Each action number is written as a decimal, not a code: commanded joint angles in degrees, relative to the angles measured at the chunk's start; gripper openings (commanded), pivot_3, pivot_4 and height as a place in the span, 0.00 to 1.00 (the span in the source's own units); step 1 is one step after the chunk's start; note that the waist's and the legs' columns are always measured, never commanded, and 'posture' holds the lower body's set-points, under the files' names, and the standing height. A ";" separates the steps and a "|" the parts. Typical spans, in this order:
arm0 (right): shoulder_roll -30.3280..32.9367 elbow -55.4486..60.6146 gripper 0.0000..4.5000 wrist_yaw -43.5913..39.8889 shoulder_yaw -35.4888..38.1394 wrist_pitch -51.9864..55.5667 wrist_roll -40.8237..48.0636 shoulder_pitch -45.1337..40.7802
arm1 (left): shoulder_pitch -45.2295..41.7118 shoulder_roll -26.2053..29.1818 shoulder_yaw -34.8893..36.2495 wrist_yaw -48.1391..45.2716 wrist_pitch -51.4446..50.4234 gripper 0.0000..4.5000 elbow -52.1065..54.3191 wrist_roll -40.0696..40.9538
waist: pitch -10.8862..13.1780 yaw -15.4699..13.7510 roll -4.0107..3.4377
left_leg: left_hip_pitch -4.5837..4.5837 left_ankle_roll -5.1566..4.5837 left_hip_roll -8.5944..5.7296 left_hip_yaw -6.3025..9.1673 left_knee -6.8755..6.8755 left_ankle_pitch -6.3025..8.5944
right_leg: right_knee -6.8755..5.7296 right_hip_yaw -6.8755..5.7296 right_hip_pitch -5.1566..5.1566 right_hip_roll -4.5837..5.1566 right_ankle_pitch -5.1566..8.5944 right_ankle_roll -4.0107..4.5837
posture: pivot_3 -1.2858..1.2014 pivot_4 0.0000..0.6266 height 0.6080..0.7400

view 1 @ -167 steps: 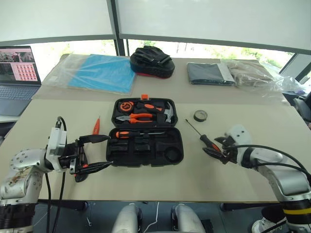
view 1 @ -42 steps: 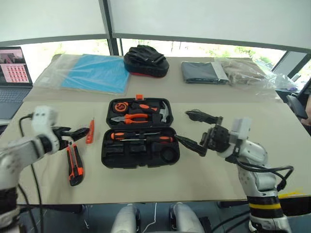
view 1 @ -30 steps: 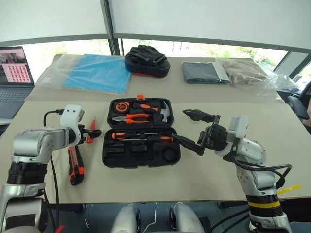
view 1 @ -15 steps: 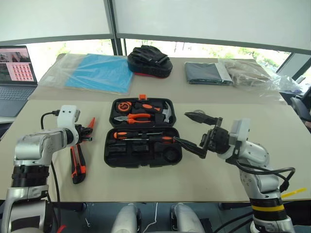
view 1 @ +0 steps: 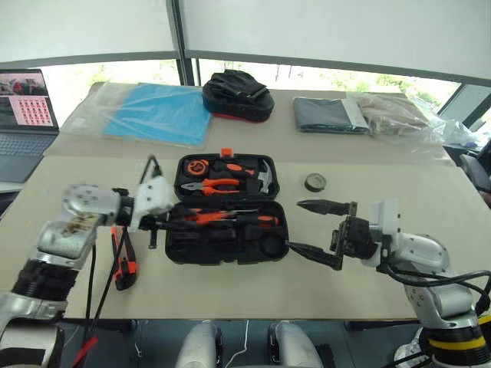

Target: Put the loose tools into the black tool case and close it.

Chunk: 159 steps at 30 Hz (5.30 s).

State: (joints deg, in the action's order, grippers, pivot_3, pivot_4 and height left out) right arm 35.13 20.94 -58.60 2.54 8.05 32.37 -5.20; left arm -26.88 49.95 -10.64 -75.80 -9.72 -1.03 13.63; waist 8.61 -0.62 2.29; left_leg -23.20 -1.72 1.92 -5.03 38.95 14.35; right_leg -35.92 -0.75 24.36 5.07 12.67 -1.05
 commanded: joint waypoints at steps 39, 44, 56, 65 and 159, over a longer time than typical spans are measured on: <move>-1.86 4.23 1.00 4.16 -2.05 0.22 -0.29 1.15 | -4.68 -1.32 -9.12 0.99 -18.32 0.38 7.75 -16.65 | -0.05 0.41 -0.07 | 0.31 -0.02 0.04 0.03 0.03 0.01 | -0.19 0.16 -0.19 -0.14 0.11 -0.05 | 0.52 0.24 1.00; -1.97 4.31 1.00 3.51 -2.47 0.82 0.13 1.31 | -4.85 -2.28 -3.00 2.14 -11.92 0.63 5.13 -11.70 | -0.04 0.22 -0.06 | 0.15 -0.02 0.04 0.07 0.09 0.00 | -0.21 0.12 -0.08 -0.14 0.10 -0.04 | 0.52 0.24 1.00; -2.06 3.30 1.00 2.55 -2.73 2.57 0.29 -0.37 | -4.26 -5.33 5.41 0.58 -2.46 0.51 -2.50 -1.15 | -0.04 -0.03 -0.06 | 0.08 -0.02 0.02 0.10 0.19 0.00 | -0.20 0.06 -0.10 -0.10 0.08 -0.06 | 0.52 0.24 1.00; -3.46 2.53 1.00 3.90 -2.53 1.10 -1.36 -1.25 | 0.39 -9.91 4.69 2.35 2.25 0.01 -6.31 -0.88 | -0.04 0.06 -0.06 | 0.06 -0.02 0.03 0.10 0.23 0.00 | -0.21 0.05 -0.08 -0.12 0.06 -0.07 | 0.52 0.24 1.00; -7.42 1.67 1.00 -7.70 -3.70 -12.03 2.10 5.99 | 68.95 -25.47 60.00 30.40 1.40 0.99 19.60 18.10 | -0.21 -0.48 0.05 | 0.43 0.40 0.25 -0.01 0.05 0.33 | -0.03 -0.13 -0.04 0.31 0.48 0.25 | 0.52 0.24 1.00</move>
State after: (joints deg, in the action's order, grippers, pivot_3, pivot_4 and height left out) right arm 27.65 21.52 -65.56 -1.52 -2.23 33.64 1.06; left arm 41.68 24.14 49.25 -46.32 -7.61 14.55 29.99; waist 8.40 -1.11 2.33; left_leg -22.75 -1.30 2.17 -5.04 39.00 14.69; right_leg -35.95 -0.87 24.30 5.37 13.29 -1.03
